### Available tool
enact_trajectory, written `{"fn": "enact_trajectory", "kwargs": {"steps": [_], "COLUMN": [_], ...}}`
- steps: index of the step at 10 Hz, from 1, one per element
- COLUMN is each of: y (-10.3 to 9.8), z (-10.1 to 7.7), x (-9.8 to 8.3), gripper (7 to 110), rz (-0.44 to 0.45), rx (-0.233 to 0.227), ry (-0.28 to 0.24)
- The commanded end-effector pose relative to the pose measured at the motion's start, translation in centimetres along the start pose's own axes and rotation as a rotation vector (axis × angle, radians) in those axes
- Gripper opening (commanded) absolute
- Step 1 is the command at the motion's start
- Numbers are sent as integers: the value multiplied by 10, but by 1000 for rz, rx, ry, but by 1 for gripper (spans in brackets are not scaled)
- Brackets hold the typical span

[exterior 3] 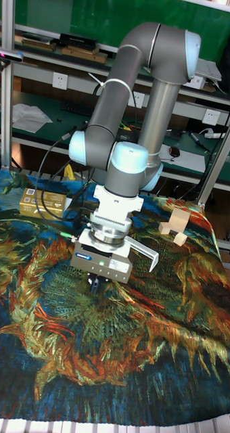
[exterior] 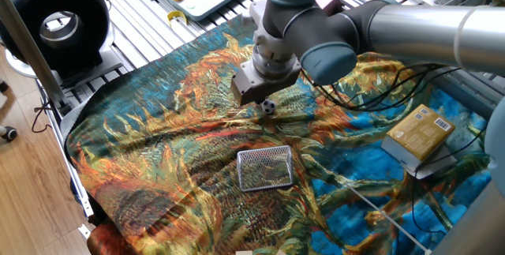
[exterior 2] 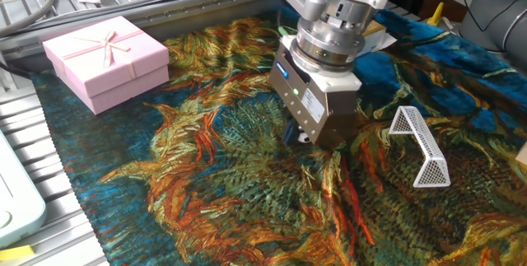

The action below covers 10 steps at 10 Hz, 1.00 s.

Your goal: Push the soccer ball into the goal

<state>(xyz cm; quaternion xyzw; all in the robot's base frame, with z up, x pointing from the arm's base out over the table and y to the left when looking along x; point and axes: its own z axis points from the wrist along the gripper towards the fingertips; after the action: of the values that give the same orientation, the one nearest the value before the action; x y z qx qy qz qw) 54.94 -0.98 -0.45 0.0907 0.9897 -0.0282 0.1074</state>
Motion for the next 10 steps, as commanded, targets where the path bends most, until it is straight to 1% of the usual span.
{"fn": "enact_trajectory", "kwargs": {"steps": [1,3,5,6,8,9,10], "y": [-19,-22,-20,-10,7,13,15], "z": [-2,0,3,3,-2,-4,-5], "x": [-6,-3,6,13,34,41,50], "gripper": [7,7,7,7,7,7,7], "rz": [-82,-121,-134,-115,-77,-56,-25], "rx": [52,53,40,2,-56,-78,-88], "ry": [-24,-32,-30,-20,56,85,120]}}
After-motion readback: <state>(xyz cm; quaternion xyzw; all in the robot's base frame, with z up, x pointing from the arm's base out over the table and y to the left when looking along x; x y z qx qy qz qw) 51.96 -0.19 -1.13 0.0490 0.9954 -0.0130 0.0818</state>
